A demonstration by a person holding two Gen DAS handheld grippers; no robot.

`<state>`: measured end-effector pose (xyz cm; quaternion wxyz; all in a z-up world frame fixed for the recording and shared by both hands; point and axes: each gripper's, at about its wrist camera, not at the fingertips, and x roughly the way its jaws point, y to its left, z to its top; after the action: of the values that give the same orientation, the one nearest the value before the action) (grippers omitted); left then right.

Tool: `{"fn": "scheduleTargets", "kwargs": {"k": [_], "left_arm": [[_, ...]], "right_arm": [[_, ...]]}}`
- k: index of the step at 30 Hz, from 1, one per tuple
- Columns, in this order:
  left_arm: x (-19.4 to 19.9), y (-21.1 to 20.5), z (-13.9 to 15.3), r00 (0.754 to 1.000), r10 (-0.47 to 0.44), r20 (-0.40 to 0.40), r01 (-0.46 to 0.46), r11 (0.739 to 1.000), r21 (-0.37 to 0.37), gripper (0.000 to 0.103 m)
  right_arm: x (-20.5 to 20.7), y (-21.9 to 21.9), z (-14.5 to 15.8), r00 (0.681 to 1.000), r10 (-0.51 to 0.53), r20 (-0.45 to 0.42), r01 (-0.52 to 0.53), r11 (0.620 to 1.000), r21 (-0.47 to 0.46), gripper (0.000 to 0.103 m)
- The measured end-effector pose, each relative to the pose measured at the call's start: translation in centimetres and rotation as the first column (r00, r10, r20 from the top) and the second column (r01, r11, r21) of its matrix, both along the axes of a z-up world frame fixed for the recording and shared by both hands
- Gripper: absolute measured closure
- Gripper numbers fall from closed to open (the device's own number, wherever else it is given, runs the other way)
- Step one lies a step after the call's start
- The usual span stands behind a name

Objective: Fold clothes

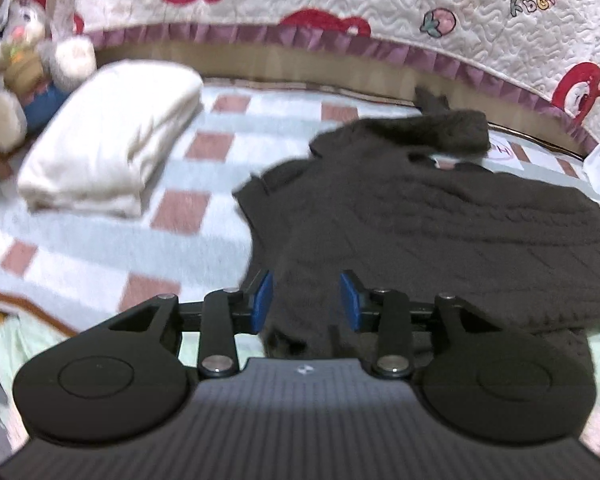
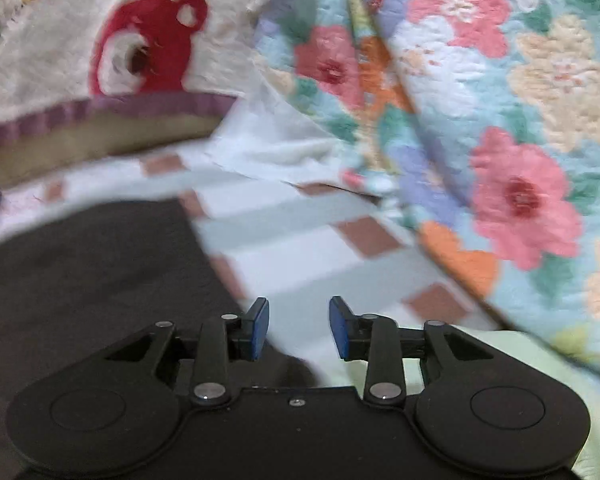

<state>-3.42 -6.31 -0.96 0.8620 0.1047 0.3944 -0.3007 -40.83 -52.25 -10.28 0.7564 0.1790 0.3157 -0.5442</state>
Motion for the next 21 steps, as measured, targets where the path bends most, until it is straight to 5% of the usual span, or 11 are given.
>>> {"fn": "scheduleTargets", "kwargs": {"k": [5, 8, 14, 17, 21], "left_arm": [[1.6, -1.7, 1.6, 0.998, -0.026, 0.059, 0.031, 0.996, -0.090, 0.057], [4.3, -4.3, 0.9, 0.992, -0.075, 0.097, 0.080, 0.995, -0.057, 0.051], [11.0, -11.3, -3.1, 0.973, -0.229, 0.011, 0.229, 0.969, -0.092, 0.051], [12.8, -15.8, -5.6, 0.952, -0.289, -0.100, 0.276, 0.953, -0.126, 0.051], [13.2, -21.6, -8.6, 0.919, -0.374, -0.123, 0.361, 0.925, -0.115, 0.051]], "right_arm": [[8.2, -0.6, -0.9, 0.963, 0.206, 0.174, -0.231, 0.963, 0.140, 0.063], [13.1, -1.1, -1.4, 0.908, 0.304, 0.290, -0.368, 0.907, 0.203, 0.063], [19.6, -4.8, -1.9, 0.878, 0.359, 0.317, -0.465, 0.798, 0.385, 0.051], [21.8, -6.4, -2.9, 0.912, 0.285, 0.295, -0.399, 0.785, 0.474, 0.047], [23.5, -8.4, -5.0, 0.943, 0.125, 0.309, -0.281, 0.796, 0.536, 0.047]]}}
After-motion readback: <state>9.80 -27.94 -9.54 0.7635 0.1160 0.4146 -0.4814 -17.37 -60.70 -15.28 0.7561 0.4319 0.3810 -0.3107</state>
